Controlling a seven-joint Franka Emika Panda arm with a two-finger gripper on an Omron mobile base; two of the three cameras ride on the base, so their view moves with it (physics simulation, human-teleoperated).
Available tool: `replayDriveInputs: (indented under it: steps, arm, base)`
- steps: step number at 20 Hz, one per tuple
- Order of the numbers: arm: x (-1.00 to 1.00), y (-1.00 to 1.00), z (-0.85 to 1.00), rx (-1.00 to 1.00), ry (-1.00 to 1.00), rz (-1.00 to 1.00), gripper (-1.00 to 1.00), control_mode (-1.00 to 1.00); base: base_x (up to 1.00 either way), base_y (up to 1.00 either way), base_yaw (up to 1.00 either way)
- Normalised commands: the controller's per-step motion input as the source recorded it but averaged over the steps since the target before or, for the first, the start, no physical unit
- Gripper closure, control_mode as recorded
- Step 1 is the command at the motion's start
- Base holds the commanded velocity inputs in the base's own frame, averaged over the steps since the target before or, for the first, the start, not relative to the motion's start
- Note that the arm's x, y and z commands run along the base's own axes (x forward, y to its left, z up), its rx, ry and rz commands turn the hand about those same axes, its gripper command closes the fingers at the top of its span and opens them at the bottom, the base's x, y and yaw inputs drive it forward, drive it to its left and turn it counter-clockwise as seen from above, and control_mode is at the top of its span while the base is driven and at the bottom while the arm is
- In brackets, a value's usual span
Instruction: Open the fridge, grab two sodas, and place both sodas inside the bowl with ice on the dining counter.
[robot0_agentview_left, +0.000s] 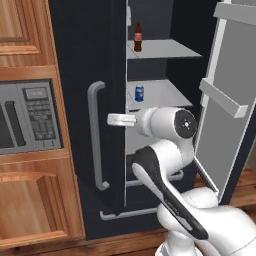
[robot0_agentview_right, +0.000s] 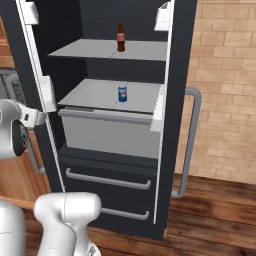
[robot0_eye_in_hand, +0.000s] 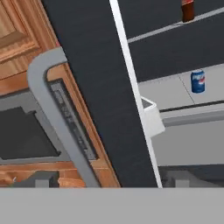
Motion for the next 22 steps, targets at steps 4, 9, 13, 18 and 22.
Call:
replayDriveInputs:
  steps: [4,9,13,18,22]
  arm:
    - [-0.12,-0.69,0.37,0.27,0.23,0.00,-1.00,-1.00]
    - [0.54,-0.24,0.21,0.26,0.25,0.00,-1.00,-1.00]
    - [0.28,-0.33,0.09,0.21,0.21,0.02,-1.00,-1.00]
    - [0.54,-0.08,0.01,0.15,0.13,0.06,-1.00,-1.00]
    - [0.90,0.03,0.00,0.13,0.19,0.10,-1.00,-1.00]
  base:
    - [0.00,0.00,0.00]
    - [0.00,0.00,0.00]
    - [0.00,0.00,0.00]
    - [0.00,0.00,0.00]
    - [0.00,0.00,0.00]
